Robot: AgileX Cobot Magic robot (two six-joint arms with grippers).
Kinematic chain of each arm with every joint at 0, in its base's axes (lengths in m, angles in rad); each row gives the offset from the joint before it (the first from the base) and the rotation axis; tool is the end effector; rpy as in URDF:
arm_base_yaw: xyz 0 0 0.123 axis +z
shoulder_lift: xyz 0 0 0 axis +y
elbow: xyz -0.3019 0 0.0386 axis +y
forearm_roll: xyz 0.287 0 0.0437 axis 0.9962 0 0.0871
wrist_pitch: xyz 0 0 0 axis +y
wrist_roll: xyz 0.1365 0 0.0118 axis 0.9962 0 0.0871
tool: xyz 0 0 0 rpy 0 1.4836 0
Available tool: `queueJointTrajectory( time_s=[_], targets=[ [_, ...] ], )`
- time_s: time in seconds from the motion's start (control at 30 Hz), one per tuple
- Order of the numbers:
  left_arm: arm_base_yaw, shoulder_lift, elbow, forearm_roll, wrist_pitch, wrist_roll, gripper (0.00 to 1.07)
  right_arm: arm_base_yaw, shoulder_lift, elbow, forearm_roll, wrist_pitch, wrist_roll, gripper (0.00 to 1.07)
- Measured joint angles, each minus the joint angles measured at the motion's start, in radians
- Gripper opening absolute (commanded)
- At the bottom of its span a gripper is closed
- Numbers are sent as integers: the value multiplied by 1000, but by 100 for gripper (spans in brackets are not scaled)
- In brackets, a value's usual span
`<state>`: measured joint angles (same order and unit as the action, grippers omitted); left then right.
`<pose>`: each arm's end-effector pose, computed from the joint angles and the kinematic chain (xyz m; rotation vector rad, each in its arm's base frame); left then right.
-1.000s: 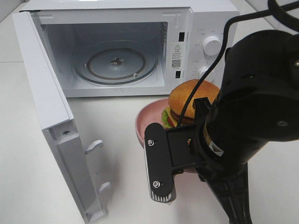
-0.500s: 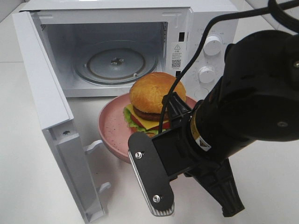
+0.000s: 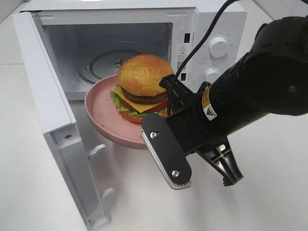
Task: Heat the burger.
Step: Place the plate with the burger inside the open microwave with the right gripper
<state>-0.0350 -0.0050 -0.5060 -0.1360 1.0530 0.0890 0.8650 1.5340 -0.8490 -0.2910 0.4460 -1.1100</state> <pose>0.0487 -0.0179 0.2792 0.1317 2.0163 -0.1280 0.2384 0.2535 0.1620 -2.3428 1.1861 -0.3420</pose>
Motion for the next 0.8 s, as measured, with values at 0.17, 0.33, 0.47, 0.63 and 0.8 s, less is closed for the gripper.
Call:
queueJointTrajectory(
  time_s=[0.17, 0.33, 0.47, 0.63, 0.8],
  targets=[
    [0, 0, 0, 0, 0, 0, 0, -64, 41, -22, 64, -55, -113, 0],
    [0, 0, 0, 0, 0, 0, 0, -83, 90, -67, 118, -49, -200, 0],
    [0, 0, 0, 0, 0, 0, 0, -83, 129, -129, 136, -50, -262, 0],
    [0, 0, 0, 0, 0, 0, 0, -99, 184, -212, 144, -55, -315, 0],
    [0, 0, 0, 0, 0, 0, 0, -140, 272, -308, 158, -27, -339, 0]
  ],
)
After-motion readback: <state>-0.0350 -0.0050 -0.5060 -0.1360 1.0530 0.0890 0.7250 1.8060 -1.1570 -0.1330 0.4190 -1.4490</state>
